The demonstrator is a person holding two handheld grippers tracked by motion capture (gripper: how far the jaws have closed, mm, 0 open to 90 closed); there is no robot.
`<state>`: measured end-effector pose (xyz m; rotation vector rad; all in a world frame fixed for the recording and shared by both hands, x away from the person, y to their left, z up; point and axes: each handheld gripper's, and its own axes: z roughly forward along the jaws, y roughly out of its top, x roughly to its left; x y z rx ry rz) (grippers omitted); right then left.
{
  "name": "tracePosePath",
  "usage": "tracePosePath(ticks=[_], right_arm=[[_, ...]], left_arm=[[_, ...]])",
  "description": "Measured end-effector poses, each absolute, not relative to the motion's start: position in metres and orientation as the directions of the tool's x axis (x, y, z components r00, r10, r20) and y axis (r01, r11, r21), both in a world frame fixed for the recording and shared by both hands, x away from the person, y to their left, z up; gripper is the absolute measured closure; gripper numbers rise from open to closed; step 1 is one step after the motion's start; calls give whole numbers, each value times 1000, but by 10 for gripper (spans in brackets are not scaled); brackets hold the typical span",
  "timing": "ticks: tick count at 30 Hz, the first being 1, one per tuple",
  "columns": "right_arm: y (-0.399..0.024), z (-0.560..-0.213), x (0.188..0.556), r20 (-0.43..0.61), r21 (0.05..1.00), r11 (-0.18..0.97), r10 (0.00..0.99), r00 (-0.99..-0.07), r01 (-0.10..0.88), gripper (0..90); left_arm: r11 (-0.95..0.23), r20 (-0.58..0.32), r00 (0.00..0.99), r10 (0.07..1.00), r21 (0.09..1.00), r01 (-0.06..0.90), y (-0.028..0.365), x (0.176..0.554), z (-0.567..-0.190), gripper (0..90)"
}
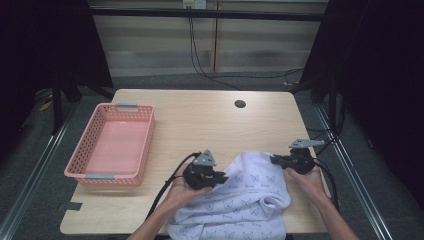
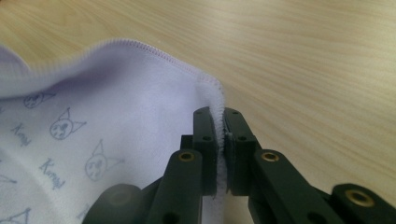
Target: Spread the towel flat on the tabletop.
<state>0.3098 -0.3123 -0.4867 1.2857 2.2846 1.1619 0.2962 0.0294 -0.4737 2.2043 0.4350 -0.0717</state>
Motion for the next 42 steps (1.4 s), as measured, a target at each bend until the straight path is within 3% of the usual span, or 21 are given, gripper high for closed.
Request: tracePosePath(ticks=[5,8,14,20,22,25,26,28,39,42], right_arm=[[-317,-490,305,145,749,279,815,-561,600,846],[-318,-490,304,145,747,280,817,-558,603,844],[-318,-490,305,145,747,277,820,-554,605,840],[-318,-492,306,142,743,280,821,-552,608,834],[-318,-492,306,141,744,283,819,-556,606,833],[-318,-491,304,144,743,282,819,-556,607,833],[-319,-491,303,147,745,276,819,-554,607,834],[-319,-490,299,179,749,244,820,-543,616,836],[-309,-491,236,193,668,332,787,-586,666,838],[-308,-487,226,191,676,334,781,-595,656,839]], left_arm=[[-617,-269,940,208,710,340,28,293,-488,539],[-563,-287,932,220,743,362,39,296,-481,513],[-472,-258,898,357,779,412,50,318,-478,665],[-577,-246,922,300,722,380,21,315,-499,577],[-612,-185,936,299,715,337,18,310,-499,590],[-622,-187,941,281,712,327,20,303,-497,814],[-609,-213,940,266,719,336,21,301,-497,846],[-614,-237,938,255,709,346,23,293,-498,852],[-607,-334,917,220,689,397,45,252,-500,857],[-577,-313,921,230,718,388,53,251,-490,858]])
